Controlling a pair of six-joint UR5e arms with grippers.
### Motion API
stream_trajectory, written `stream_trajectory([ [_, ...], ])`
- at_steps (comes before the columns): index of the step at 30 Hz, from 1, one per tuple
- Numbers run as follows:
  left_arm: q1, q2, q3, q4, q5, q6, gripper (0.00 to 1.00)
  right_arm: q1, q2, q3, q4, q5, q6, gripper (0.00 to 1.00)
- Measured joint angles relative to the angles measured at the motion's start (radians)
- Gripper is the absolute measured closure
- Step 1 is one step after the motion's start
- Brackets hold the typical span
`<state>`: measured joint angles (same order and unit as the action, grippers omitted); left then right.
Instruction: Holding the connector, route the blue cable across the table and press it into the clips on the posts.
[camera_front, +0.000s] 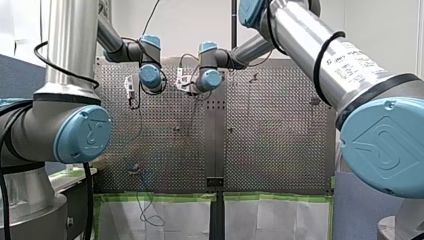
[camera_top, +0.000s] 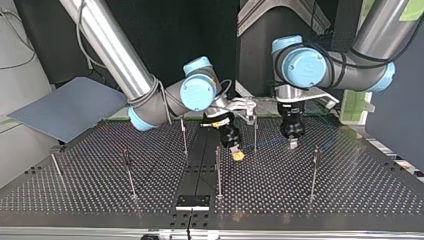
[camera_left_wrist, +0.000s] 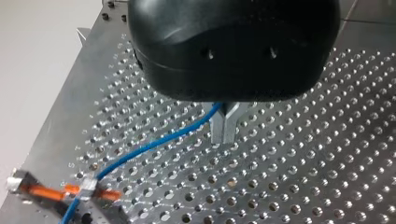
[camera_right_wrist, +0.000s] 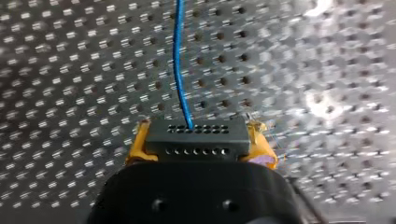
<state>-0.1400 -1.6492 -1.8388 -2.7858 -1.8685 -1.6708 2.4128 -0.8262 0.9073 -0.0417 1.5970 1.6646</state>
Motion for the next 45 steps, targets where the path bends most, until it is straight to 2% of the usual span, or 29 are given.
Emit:
stream_trajectory([
  [10,-0.015,0.002,-0.087,0.087,0.011,-0.012,1.00,-0.005,0.000,0.088,-0.001,0.001,-0.002,1.00],
  [16,-0.023,-0.032,-0.140,0.139,-0.009,-0.018,1.00,-0.008,0.000,0.135,-0.001,0.002,-0.018,1.00],
  [24,-0.026,-0.102,-0.213,0.212,-0.011,-0.032,1.00,-0.009,0.000,0.189,-0.002,0.004,-0.031,1.00],
  [29,-0.026,-0.119,-0.255,0.252,-0.007,-0.038,1.00,-0.005,0.000,0.225,-0.007,0.006,-0.055,1.00],
  [34,-0.026,-0.134,-0.299,0.275,0.005,-0.042,1.00,0.000,0.000,0.272,-0.015,0.007,-0.067,1.00],
  [39,-0.027,-0.172,-0.337,0.305,0.040,-0.041,1.00,0.006,0.000,0.313,-0.036,0.006,-0.069,1.00],
  [45,-0.027,-0.219,-0.333,0.353,0.080,-0.064,1.00,0.005,0.001,0.347,-0.068,-0.001,-0.056,1.00],
])
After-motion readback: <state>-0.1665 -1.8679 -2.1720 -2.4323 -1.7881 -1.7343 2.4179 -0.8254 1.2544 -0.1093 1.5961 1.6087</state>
